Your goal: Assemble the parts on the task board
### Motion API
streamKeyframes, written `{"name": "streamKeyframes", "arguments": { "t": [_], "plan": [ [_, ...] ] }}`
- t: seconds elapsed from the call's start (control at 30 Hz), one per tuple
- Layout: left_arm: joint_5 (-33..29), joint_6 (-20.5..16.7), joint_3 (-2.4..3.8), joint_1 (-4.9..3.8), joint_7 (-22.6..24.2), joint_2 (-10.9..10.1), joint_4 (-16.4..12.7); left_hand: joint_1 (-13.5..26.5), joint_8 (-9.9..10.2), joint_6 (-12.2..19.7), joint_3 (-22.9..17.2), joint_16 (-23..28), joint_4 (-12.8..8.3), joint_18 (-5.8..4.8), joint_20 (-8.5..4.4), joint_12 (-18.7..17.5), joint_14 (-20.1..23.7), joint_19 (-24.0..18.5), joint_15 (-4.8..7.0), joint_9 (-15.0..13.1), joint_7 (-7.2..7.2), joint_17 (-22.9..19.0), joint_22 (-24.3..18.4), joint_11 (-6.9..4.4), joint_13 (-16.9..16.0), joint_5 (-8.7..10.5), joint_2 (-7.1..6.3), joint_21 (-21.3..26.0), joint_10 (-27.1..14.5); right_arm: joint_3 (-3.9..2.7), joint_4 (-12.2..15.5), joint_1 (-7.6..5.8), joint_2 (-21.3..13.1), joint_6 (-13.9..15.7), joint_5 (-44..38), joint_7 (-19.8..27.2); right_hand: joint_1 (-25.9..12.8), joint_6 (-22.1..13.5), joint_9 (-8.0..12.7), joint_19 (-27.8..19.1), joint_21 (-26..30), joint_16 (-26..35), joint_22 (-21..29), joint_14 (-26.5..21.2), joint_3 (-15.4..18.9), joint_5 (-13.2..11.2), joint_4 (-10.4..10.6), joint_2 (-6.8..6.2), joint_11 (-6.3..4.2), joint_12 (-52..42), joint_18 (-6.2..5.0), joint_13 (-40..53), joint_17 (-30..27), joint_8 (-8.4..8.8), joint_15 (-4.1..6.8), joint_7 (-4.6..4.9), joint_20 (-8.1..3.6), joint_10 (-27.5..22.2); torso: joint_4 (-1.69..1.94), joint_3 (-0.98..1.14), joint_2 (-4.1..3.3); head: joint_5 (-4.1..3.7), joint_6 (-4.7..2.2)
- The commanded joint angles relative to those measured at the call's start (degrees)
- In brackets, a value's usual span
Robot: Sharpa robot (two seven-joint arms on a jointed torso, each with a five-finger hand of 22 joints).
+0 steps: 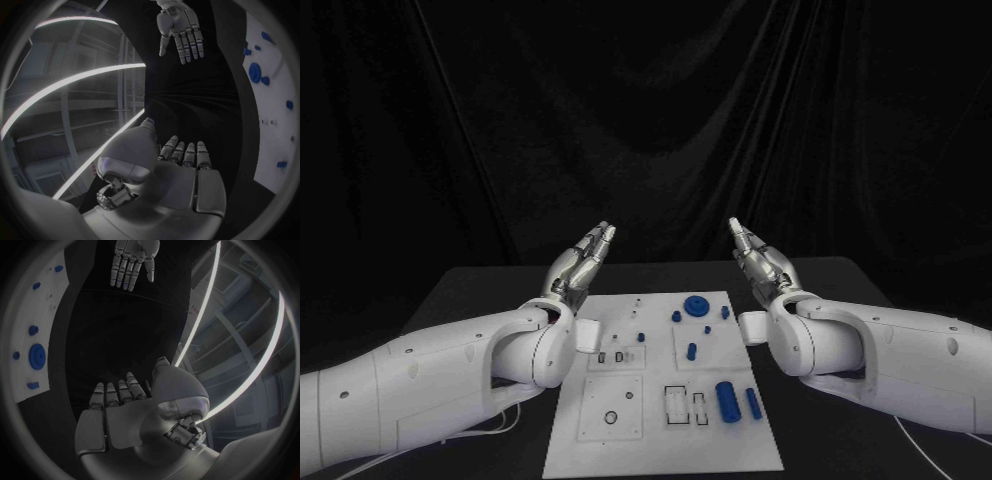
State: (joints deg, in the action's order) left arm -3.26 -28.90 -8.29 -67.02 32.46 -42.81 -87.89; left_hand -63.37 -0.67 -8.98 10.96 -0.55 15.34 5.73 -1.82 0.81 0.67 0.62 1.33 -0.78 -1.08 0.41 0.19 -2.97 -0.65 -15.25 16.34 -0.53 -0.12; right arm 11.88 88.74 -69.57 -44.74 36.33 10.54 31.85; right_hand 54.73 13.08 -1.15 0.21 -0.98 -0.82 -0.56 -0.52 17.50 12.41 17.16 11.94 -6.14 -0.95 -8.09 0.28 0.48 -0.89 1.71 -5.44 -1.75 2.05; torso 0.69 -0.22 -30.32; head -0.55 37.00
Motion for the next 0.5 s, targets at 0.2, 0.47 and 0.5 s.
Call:
{"name": "streamKeyframes", "arguments": {
  "t": [0.2,0.47,0.5],
  "plan": [
    [-5.1,18.8,-2.9,-3.08,7.6,1.0,0.9,-3.3,-0.6,-0.5,1.1,0.5,1.4,1.41,0.47,-0.8,-0.7,-0.6,3.36,-0.5,-0.15,-0.4,-0.2,-0.52,0.7,-2.11,-0.1,0.5,0.1,0.02,-0.1,-0.14,0.0,-3.3,3.3,1.3,0.8,1.3,-0.7,-0.2,1.0,0.8,0.6,0.5,1.7,0.7,-0.5,-0.08,0.07,-0.8,-1.78,0.6,-0.5,-1.11,6.08,0.29,-0.1,-0.1,0.03,-0.01,0.01,0.01,0.01],
    [-5.4,31.0,-3.82,-3.71,9.8,-0.7,2.9,-7.0,-0.5,0.6,1.9,0.5,1.3,3.95,3.65,-0.8,-0.7,-0.6,3.49,-0.4,-0.92,-0.4,-0.2,-0.92,0.7,-4.99,-1.41,0.5,0.1,0.02,-0.6,-0.16,-0.2,-5.6,3.3,0.9,1.8,1.5,-0.7,-0.2,1.0,0.8,0.6,0.5,2.0,0.9,-0.5,-0.16,2.89,-1.8,-1.77,0.6,-0.5,-1.11,3.05,0.52,2.9,-0.3,0.1,-0.06,-0.01,-0.42,2.06],
    [-5.2,31.4,-3.82,-3.69,9.8,-0.8,2.9,-7.4,-0.5,0.6,1.9,0.5,1.3,4.11,3.9,-0.8,-0.7,-0.6,3.31,-0.4,-0.83,-0.4,-0.2,-0.77,0.7,-5.09,-1.41,0.5,0.1,0.02,-0.7,-0.16,-0.2,-5.9,3.3,1.0,2.2,2.0,-0.8,-0.2,1.0,0.8,0.6,0.5,1.9,1.0,-0.5,-0.26,4.1,-2.1,-1.72,0.7,-0.5,-1.21,1.57,1.19,4.37,-0.2,0.12,-0.06,-0.01,-0.46,2.13]
  ]
}}
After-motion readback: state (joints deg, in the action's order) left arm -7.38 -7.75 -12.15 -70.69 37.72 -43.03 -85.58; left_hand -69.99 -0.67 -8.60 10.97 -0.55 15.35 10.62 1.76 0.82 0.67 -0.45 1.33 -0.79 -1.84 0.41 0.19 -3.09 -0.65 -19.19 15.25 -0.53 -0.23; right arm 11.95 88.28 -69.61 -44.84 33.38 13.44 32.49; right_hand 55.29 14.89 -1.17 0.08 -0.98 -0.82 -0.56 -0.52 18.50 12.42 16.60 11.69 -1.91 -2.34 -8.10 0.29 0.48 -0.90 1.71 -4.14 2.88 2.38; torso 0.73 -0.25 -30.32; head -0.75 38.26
